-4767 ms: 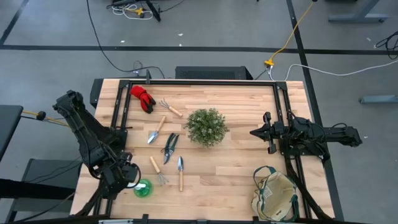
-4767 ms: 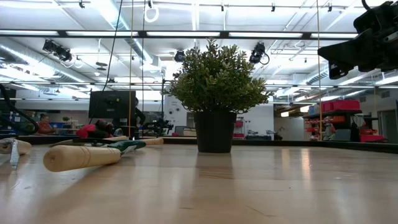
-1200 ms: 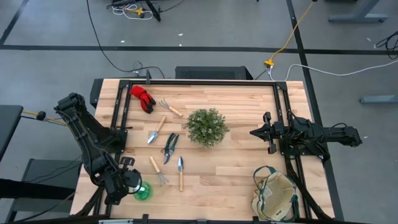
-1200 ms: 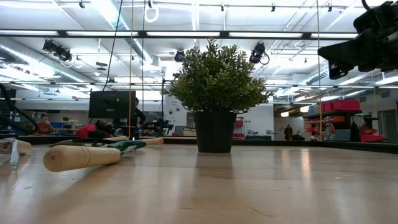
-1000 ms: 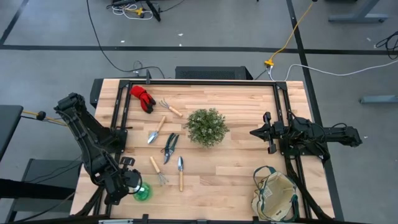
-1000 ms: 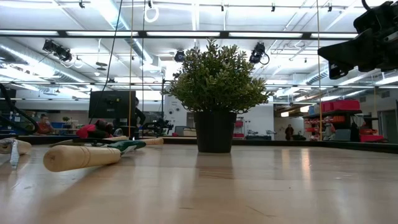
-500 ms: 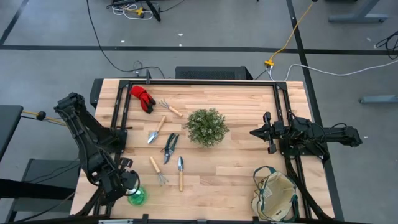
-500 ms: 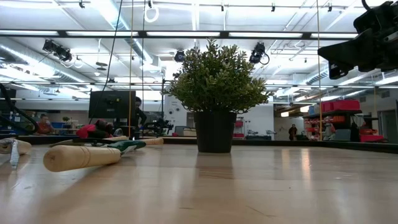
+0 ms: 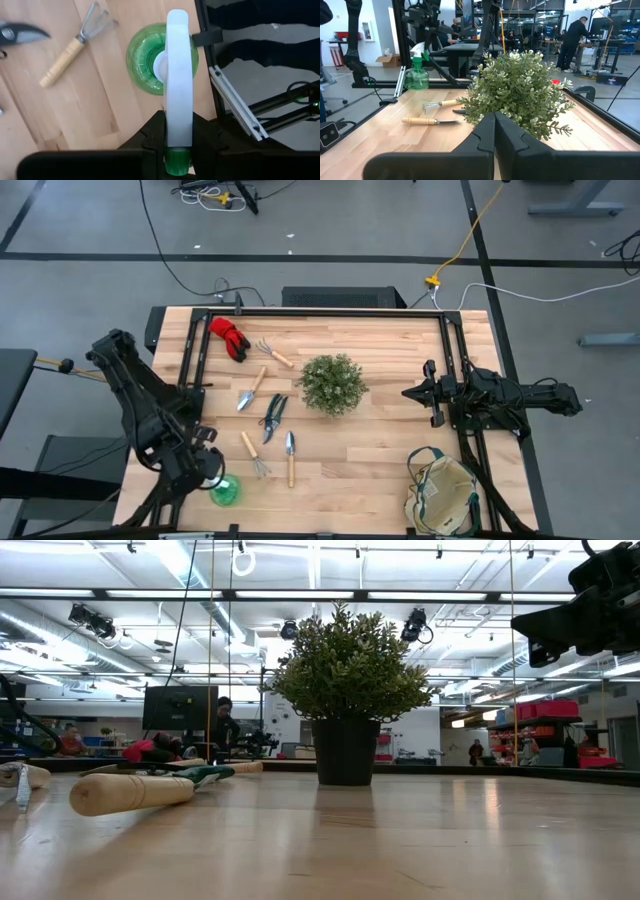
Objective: Pick & Place Garden tools in Gardening bag
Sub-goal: Put the green spray bottle into the white gardening bag
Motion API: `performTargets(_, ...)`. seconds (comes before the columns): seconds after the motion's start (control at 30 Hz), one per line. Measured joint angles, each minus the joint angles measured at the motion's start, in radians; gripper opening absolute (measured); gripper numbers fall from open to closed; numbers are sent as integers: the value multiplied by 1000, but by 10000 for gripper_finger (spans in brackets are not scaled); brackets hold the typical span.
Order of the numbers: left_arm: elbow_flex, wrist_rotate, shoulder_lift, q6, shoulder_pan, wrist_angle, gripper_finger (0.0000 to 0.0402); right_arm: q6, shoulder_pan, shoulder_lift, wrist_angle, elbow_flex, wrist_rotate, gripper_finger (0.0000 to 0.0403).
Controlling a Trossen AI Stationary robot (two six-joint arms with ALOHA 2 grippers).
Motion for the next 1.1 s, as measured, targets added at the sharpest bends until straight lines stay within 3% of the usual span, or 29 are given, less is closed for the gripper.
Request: performTargets(1.1, 13, -7, 0, 346, 309, 63, 71, 0, 0, 0, 0, 0, 0, 10)
